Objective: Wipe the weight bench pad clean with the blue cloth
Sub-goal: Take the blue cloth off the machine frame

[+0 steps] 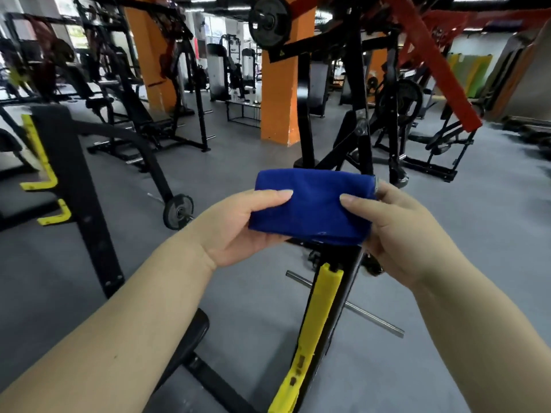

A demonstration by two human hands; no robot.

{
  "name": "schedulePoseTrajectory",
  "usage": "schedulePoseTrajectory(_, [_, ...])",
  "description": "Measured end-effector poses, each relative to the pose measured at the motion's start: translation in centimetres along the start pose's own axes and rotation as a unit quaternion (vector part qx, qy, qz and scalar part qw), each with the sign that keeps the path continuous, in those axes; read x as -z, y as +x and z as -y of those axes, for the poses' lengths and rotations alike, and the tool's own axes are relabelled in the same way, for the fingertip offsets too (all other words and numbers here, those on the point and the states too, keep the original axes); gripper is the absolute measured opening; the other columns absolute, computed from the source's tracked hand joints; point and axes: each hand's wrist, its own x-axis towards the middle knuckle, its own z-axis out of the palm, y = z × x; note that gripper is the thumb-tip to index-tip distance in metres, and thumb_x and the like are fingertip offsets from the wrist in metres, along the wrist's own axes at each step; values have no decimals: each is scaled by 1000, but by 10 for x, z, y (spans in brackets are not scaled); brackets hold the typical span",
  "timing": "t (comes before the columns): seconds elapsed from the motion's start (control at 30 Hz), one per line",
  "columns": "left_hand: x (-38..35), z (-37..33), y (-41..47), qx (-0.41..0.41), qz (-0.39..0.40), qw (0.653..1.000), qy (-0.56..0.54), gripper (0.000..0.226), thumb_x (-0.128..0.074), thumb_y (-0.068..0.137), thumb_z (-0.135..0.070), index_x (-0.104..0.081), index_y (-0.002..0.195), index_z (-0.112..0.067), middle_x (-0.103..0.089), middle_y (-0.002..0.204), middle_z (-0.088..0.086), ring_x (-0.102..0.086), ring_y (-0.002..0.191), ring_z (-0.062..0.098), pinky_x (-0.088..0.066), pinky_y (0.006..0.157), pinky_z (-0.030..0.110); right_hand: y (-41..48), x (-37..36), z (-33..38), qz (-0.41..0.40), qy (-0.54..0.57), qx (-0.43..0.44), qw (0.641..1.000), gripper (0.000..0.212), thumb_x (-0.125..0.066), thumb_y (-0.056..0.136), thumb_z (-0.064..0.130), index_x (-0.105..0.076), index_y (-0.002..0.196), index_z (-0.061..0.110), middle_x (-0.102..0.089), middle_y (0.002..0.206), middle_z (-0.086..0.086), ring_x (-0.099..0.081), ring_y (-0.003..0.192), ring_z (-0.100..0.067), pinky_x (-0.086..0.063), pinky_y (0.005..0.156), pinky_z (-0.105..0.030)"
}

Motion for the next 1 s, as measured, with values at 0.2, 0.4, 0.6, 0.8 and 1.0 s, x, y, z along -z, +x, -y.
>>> schedulePoseTrajectory(0.2, [52,-12,-62,-28,-127,987,98,32,-53,93,-24,-61,123,-16,-69,118,3,-64,111,20,-54,80,30,6,-65,-24,108,45,-51,992,27,-50,92,0,-59,117,7,-72,108,-11,-70,97,-23,-59,71,-29])
schedulePoseTrajectory(0.4, [112,-15,-123,-67,-237,958,147,27,-59,91,-16,-62,118,-14,-71,111,4,-68,99,18,-57,77,31,0,-140,-57,226,170,-212,935,36,-53,86,18,-67,114,1,-70,112,-15,-69,101,-29,-58,79,-37])
schedulePoseTrajectory(0.6, [191,-11,-178,0,-292,935,200,29,-66,87,-22,-62,115,-20,-72,108,0,-68,99,17,-55,77,31,8,-221,-123,270,253,-382,847,46,-55,84,31,-65,114,-3,-64,122,-20,-67,104,-32,-57,82,-43])
schedulePoseTrajectory(0.8, [277,12,-220,57,-348,914,201,31,-67,86,-20,-61,116,-15,-72,107,3,-69,96,16,-57,80,32,15,-296,-204,320,226,-417,820,37,-47,87,3,-62,121,-2,-60,128,-18,-60,117,-29,-48,98,-41])
schedulePoseTrajectory(1.0, [359,65,-227,132,-394,898,147,23,-68,85,-23,-67,108,-19,-71,109,2,-68,100,15,-55,84,34,38,-328,-287,240,226,-502,800,42,-48,86,-2,-52,127,-5,-62,125,-21,-60,115,-32,-50,94,-44])
